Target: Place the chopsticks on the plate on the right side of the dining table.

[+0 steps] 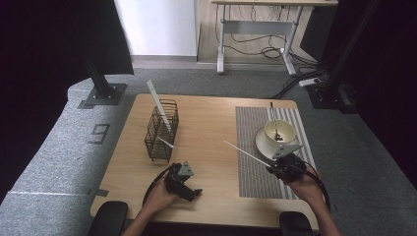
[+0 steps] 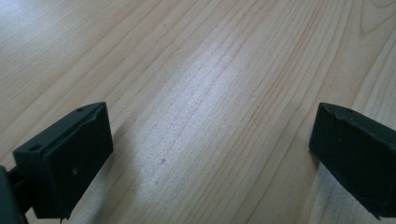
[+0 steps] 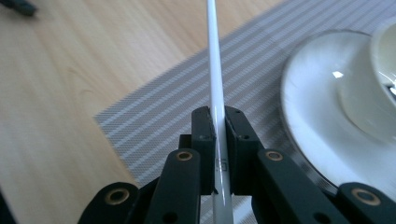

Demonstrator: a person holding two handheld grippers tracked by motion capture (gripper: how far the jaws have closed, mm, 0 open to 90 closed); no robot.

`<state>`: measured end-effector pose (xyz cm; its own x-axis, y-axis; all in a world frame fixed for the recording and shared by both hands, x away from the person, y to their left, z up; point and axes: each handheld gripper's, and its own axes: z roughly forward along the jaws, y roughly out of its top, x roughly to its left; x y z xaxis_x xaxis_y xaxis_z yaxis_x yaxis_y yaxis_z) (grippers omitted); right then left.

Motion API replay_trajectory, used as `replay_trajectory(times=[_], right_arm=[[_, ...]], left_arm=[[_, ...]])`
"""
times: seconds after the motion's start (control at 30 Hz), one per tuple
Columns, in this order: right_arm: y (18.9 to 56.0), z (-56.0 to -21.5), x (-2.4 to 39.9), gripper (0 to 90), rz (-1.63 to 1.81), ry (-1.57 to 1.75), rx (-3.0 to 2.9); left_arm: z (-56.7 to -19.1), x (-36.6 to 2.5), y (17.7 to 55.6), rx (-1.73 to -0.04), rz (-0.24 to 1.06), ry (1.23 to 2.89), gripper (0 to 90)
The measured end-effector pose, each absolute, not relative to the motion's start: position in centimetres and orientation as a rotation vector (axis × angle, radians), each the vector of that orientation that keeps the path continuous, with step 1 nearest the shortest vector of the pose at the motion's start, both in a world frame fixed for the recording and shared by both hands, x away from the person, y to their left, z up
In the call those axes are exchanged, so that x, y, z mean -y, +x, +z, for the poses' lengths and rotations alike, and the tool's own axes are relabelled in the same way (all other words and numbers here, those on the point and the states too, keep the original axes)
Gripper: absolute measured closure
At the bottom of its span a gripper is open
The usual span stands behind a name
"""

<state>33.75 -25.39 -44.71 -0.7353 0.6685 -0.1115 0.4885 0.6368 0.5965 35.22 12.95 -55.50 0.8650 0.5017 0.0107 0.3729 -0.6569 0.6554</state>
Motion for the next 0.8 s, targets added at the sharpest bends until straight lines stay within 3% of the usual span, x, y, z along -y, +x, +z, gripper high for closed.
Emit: replay_trajectory(times=[0.8], right_arm=[[37.6,-47.5,31.2,82.7,0.653,1.162,-2.423]], left_arm=[[-55.6,-12.9,35.4,-0.638,0.228,2.359,0.0]])
